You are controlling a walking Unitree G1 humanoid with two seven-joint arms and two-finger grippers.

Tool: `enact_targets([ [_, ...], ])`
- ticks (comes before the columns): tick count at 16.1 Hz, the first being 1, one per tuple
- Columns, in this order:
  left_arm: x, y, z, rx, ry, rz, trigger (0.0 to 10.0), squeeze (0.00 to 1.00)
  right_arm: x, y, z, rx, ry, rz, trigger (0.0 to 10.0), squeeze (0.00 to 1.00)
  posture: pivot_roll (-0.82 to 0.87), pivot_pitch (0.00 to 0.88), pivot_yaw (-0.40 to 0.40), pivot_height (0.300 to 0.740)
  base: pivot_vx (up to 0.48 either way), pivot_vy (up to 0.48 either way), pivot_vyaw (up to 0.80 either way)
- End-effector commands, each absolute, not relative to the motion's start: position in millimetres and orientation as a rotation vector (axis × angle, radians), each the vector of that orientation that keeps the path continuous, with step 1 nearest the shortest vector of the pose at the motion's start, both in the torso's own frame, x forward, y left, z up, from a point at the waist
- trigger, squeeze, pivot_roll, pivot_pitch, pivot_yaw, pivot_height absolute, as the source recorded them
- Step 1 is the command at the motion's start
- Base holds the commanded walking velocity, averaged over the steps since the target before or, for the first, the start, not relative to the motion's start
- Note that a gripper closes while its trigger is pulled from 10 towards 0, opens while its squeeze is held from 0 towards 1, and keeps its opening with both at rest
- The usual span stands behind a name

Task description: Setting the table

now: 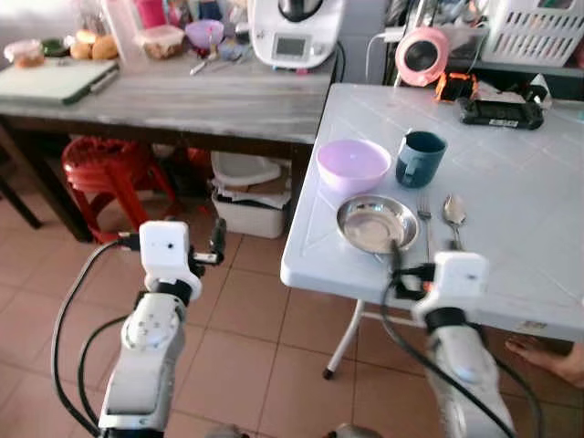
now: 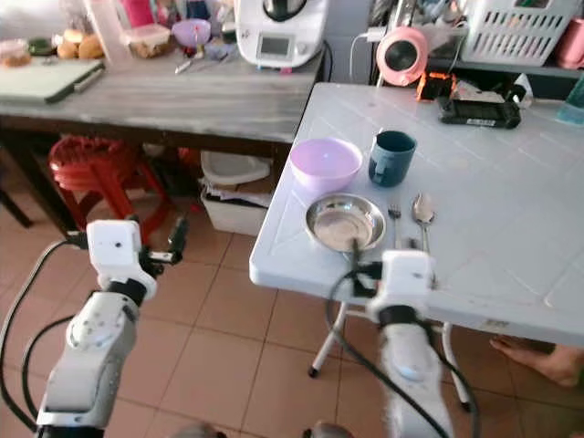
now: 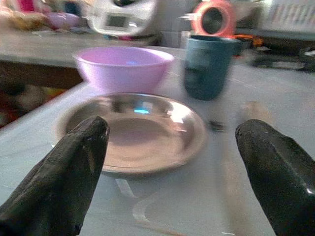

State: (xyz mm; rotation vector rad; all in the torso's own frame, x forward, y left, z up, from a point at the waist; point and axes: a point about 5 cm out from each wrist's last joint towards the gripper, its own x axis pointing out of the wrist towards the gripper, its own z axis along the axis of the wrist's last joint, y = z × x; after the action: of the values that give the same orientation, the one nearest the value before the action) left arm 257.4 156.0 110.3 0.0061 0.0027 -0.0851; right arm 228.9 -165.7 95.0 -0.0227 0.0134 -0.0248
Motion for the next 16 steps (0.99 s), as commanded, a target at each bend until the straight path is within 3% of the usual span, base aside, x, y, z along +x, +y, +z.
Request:
enact_targets([
  [1, 257, 157, 111, 0.013, -0.02, -0.093, 10.0, 0.0, 230, -164, 101, 0.035, -0.005, -0.014, 10.0, 0.0, -0.02, 0.0, 0.02, 0.74, 0.0, 0.0, 0.0],
  [5, 257, 158, 111, -0.012, 0.002, -0.094, 10.0, 0.0, 231, -179, 94, -0.05, 0.051, -0.157, 10.0, 0.0, -0.03, 0.002, 0.026, 0.74, 0.0, 0.0, 0.0],
  [11, 256, 157, 110, 0.096, -0.011, -0.116, 10.0, 0.0, 246, -193, 95, 0.101, 0.106, -0.212, 10.0, 0.0, -0.02, 0.036, 0.049, 0.74, 0.0, 0.0, 0.0],
  [16, 251, 162, 112, 0.106, 0.007, -0.135, 10.0, 0.0, 261, -184, 98, 0.164, 0.114, -0.169, 10.0, 0.0, 0.02, 0.061, 0.066, 0.74, 0.0, 0.0, 0.0],
])
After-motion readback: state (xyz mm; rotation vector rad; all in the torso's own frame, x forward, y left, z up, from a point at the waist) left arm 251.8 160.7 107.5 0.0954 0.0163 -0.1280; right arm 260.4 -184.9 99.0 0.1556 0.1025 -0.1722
